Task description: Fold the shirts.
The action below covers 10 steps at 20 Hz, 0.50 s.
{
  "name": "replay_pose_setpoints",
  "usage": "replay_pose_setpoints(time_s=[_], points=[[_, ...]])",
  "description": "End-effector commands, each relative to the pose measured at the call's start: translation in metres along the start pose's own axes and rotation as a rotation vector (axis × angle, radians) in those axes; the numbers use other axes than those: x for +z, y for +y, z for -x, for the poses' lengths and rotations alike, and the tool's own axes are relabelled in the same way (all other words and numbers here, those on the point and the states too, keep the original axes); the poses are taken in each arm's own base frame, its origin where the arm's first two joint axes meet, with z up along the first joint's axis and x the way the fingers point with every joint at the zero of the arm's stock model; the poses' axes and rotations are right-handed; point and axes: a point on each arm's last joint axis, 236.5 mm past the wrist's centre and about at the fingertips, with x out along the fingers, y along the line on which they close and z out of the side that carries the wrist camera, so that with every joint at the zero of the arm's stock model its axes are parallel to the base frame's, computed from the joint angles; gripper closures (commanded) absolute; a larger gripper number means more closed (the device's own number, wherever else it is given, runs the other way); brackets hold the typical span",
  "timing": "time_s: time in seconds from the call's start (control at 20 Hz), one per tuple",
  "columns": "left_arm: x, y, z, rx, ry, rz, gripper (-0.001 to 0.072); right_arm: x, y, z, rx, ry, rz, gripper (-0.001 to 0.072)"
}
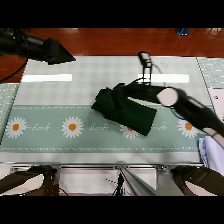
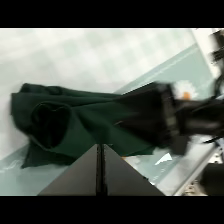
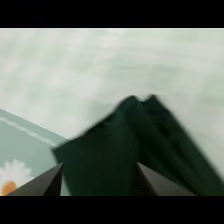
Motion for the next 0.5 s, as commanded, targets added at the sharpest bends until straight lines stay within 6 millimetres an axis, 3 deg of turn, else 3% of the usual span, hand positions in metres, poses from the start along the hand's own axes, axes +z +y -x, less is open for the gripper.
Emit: replay_pose_setpoints(time_s=[0.0,0.1,0.15,0.2,0.25,0.35,0.45], points=[[-0.005,0.04,0.009,0.142,0.019,-0.003,0.0683,-0.017,-0.109,0.097,-0.328,0.199,0.15,0.0198],[-0.003,0.053,0.017,0.167,0.006,0.017,0.0683,-0.041,-0.192,0.184,-0.634,0.356,0.137,0.0199],[-0.003,0.058,0.02,0.174,-0.001,0.026,0.0683,-0.059,-0.223,0.22,-0.745,0.429,0.076,0.0199],[-0.002,0.061,0.022,0.179,-0.004,0.032,0.0683,-0.082,-0.243,0.242,-0.783,0.476,-0.025,0.0199],[-0.002,0.062,0.023,0.182,-0.007,0.035,0.0683,-0.109,-0.25,0.245,-0.739,0.494,-0.151,0.0197],[-0.002,0.063,0.023,0.183,-0.007,0.036,0.0683,-0.146,-0.236,0.216,-0.524,0.433,-0.413,0.0152],[-0.002,0.063,0.023,0.183,-0.007,0.036,0.0683,-0.15,-0.204,0.173,-0.257,0.278,-0.62,0.0113]])
